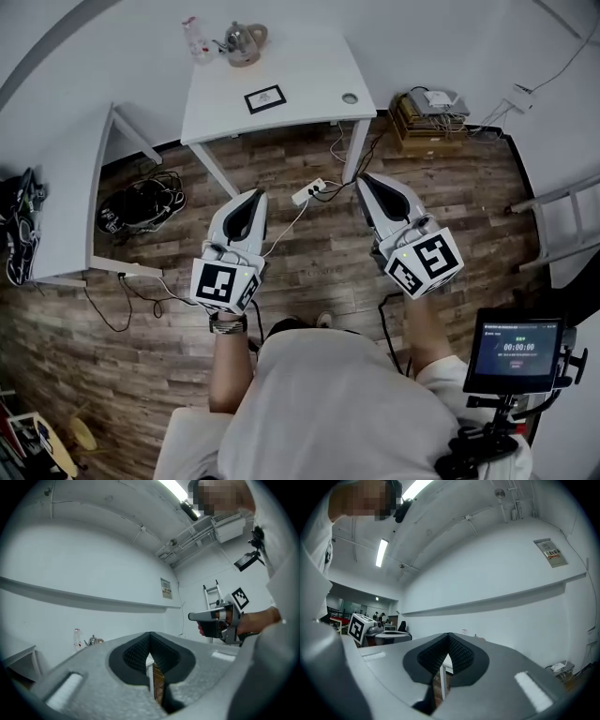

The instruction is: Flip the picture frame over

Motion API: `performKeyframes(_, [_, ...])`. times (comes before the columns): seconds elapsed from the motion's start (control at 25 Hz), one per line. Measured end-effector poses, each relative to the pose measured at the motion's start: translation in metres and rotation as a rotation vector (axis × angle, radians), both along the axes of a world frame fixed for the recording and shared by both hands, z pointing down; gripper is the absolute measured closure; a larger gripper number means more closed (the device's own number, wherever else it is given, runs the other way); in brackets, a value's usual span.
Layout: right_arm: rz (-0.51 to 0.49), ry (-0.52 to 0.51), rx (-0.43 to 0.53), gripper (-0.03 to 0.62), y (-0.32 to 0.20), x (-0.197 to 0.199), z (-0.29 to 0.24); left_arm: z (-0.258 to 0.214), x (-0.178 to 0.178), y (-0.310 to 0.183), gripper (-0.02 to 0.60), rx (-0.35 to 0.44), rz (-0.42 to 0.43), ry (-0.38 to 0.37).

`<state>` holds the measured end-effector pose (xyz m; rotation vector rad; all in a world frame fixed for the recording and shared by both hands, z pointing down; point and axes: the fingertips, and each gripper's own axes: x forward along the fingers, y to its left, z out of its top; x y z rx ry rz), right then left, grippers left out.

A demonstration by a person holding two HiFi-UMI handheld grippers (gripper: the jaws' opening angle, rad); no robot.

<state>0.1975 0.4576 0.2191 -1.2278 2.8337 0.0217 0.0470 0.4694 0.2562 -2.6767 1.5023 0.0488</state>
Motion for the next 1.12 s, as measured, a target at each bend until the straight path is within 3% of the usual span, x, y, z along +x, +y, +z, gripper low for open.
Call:
performKeyframes(0.2, [-0.033,0.037,0.0,0.594,0.004,-0.003,0.006,0.005,0.003,0.003,0.58,-0.005,-0.019,-0.009])
performKeyframes(0.48, [-0.041,-0.017,-0.019,0.594,-0.114,0.022,0.008,0.012,0.031,-0.112,0.58,-0.034,-0.03,-0.038])
performKeyframes(0.8, [-0.032,-0.022,-0.023,0.594,-0.222,-0.015,0.018,0.026,-0.006,-0.228,0.58,-0.038,-0.024,-0.022])
performKeyframes(1.12, [-0.042,0.007,-0.15,0.594,-0.387,-0.096,0.044,0.055,-0.078,-0.385,0.58,-0.172,-0.046,-0.012])
